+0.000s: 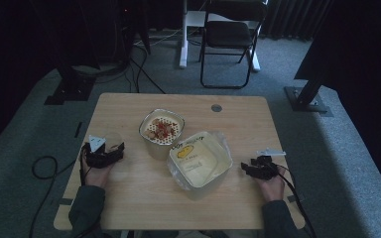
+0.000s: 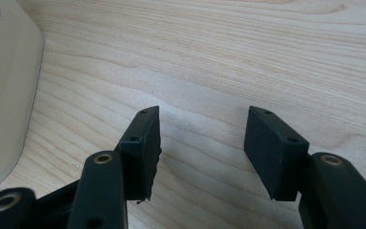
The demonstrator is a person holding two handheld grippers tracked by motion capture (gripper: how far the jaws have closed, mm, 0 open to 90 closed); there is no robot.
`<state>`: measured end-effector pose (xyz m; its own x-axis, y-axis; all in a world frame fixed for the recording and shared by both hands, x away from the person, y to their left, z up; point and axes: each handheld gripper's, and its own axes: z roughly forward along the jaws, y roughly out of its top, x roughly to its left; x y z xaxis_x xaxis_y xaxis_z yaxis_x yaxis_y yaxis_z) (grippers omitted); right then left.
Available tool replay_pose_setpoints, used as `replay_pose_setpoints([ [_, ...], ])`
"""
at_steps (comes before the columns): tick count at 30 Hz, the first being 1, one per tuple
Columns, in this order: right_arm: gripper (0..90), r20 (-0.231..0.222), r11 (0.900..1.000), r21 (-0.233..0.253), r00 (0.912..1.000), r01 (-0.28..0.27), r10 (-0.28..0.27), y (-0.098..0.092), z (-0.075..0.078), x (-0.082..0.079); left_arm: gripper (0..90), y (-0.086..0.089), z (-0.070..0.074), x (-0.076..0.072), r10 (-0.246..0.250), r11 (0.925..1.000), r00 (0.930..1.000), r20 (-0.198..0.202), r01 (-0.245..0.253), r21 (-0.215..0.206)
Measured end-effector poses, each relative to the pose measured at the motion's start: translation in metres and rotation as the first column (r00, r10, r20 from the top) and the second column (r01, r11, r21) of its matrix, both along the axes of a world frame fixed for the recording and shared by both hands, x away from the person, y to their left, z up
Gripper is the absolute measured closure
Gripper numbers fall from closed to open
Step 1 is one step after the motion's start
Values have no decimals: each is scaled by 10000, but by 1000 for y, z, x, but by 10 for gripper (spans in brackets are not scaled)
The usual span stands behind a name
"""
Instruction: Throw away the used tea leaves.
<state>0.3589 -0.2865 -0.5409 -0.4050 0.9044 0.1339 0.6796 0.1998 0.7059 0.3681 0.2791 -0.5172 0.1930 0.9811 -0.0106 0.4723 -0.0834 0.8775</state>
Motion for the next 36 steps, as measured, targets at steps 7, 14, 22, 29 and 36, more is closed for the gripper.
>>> replay_pose_setpoints([
  [7, 461, 76, 10000, 68, 10000, 25, -25, 0, -1, -1, 254, 0, -1, 0, -107, 9997, 9997, 215, 102, 233],
  [14, 460, 128, 9999, 154, 9999, 4, -6, -1, -2, -2, 263, 1, 6, 2, 83, 9996, 9992, 396, -93, 254],
  [22, 435, 378, 9999, 113, 9993, -39, 35, -3, -4, -5, 267, -1, 20, 5, -2, 9995, 9975, 712, -21, 320],
  [29, 408, 684, 9992, -393, 9976, -81, 108, 1, -6, -10, 267, -5, 41, 14, -178, 9981, 9953, 957, 121, 598],
  [36, 398, 839, 9983, -577, 9964, -97, 145, 2, -7, -14, 267, -15, 68, 29, -471, 9941, 9926, 1116, 357, 1021],
])
